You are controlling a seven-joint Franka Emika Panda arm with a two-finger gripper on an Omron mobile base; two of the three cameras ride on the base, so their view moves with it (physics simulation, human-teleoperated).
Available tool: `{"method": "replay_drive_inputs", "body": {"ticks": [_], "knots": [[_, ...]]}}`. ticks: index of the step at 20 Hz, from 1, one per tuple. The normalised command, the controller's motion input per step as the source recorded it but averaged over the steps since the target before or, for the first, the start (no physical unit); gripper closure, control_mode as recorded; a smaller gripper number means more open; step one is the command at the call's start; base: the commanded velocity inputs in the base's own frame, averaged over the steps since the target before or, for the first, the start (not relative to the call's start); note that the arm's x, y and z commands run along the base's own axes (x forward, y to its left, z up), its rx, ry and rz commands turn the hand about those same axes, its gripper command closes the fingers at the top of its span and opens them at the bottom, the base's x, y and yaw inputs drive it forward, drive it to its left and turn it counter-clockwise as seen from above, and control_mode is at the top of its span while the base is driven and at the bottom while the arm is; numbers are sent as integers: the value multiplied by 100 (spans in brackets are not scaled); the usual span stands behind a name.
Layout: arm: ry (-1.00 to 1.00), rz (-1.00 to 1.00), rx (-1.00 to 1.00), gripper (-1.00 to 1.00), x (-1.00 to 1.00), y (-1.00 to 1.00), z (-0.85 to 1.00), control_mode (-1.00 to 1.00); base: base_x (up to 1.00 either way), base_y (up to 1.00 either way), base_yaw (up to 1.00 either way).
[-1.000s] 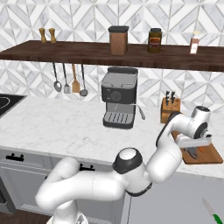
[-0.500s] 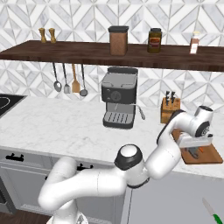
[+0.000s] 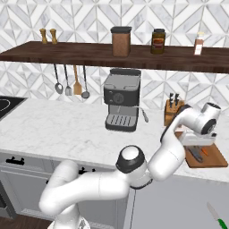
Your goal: Place the appropriate cutting tool for cutting the carrot skin on the cutting board.
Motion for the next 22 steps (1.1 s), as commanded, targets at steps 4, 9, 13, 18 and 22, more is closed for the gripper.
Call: {"method": "replay_drive_inputs", "body": {"ticks": [4, 9, 13, 18, 22], "knots": [[-19, 0, -8, -100, -90, 86, 32, -100, 0, 0, 0], [-26, -10, -25, -100, -100, 100, 0, -100, 0, 0, 0], [-14, -20, -16, -100, -100, 99, 24, -100, 0, 0, 0], [-7, -32, -3, -100, -100, 72, 64, -100, 0, 0, 0], [-12, -30, -2, -100, -100, 56, 87, -100, 0, 0, 0]]}}
